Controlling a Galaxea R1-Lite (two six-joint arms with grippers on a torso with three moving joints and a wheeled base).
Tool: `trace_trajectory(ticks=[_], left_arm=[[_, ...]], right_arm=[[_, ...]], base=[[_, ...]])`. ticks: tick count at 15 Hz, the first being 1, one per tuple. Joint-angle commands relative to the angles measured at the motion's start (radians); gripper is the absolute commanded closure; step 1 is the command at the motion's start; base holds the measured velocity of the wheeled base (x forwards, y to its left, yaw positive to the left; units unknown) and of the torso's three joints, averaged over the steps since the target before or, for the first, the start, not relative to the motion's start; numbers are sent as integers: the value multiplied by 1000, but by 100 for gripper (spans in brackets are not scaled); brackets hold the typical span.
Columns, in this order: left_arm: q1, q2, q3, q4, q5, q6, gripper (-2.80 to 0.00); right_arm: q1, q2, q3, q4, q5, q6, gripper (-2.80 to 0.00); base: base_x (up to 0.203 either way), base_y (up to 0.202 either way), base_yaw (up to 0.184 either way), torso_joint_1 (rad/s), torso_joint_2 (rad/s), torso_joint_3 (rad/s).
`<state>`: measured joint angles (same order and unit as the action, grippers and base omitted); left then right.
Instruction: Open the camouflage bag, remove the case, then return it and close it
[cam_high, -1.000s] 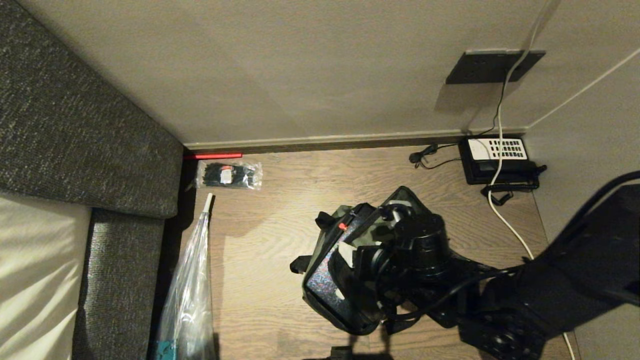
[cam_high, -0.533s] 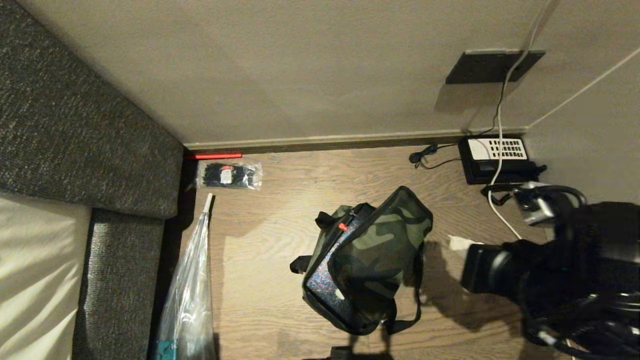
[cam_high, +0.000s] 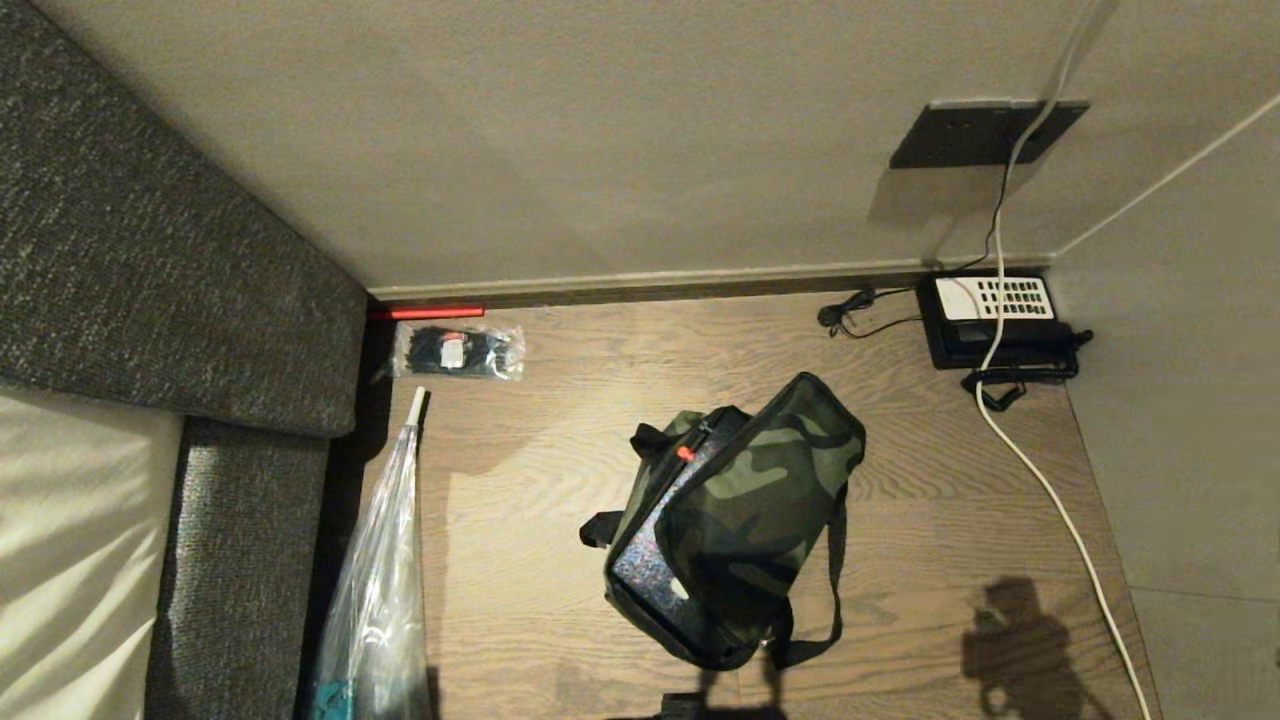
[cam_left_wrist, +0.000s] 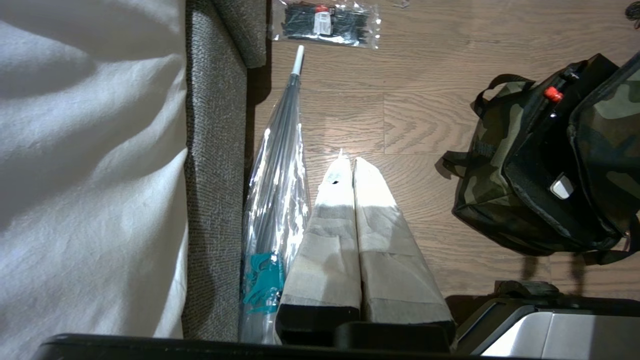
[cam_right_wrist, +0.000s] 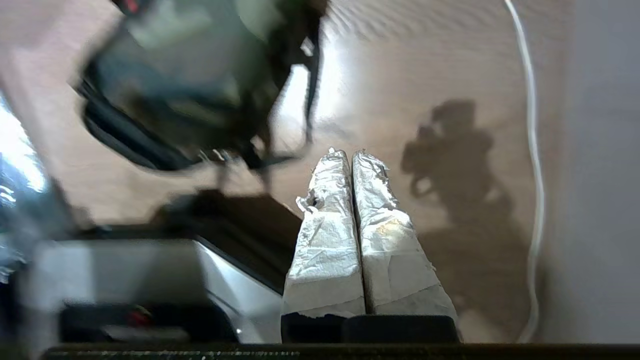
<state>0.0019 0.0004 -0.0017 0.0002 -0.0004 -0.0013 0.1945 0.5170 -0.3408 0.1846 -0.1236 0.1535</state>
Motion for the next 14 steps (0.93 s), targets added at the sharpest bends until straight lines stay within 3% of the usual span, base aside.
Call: trace_trajectory(ticks=[1, 4, 6, 14], left_arm=[[1, -3, 0, 0, 0, 0, 0], [1, -3, 0, 0, 0, 0, 0], [0, -2, 0, 0, 0, 1, 0], [1, -2, 0, 0, 0, 1, 0]], right_arm=[[-126, -307, 155, 20, 70, -91, 0], [-173, -486, 313, -139, 114, -166, 0], [-183, -533, 356, -226, 124, -154, 0], [-184, -538, 353, -217, 117, -138, 0]], base=[[0, 0, 0, 0, 0, 0], [0, 0, 0, 0, 0, 0], [0, 0, 0, 0, 0, 0], [0, 0, 0, 0, 0, 0]])
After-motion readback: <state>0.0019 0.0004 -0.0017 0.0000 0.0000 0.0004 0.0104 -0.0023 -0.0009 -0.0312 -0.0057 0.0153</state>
